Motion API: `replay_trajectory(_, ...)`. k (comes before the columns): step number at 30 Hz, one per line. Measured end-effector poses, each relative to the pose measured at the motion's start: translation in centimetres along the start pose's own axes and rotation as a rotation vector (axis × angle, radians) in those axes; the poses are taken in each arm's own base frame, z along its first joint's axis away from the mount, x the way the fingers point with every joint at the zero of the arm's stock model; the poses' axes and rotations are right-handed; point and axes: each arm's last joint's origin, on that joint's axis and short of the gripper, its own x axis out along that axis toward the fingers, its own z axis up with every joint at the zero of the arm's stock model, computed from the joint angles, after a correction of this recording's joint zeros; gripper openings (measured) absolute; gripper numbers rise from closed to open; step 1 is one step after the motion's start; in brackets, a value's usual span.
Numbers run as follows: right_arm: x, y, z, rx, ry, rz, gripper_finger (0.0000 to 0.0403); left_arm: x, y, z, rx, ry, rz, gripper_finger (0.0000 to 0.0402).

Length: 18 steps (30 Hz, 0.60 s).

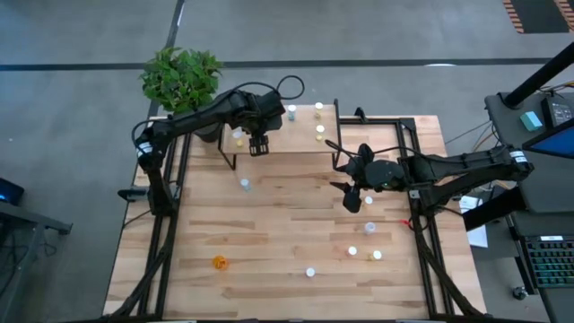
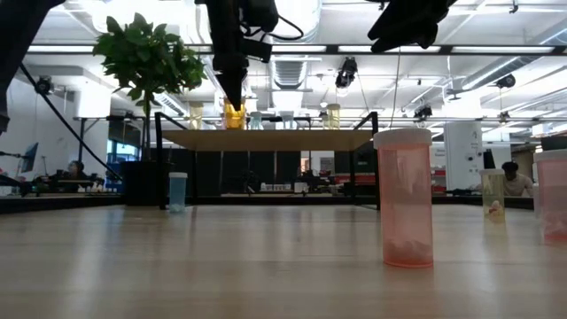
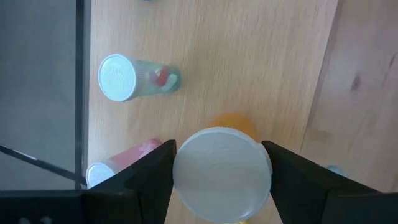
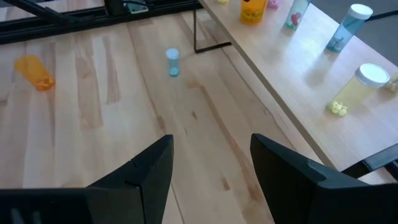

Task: Pick and place medicine bottles onto shelf by color
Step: Put the orange pill bottle on the shelf

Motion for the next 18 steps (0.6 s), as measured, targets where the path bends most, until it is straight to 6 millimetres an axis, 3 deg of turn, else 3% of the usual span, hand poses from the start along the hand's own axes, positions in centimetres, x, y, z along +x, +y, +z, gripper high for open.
replay_trajectory(18,0.03,0.01,-0.01,0.005,0.001,0.0,0.0206,0.05,0.13,0.03,-0.01,-0.012,-0.016,0.0213)
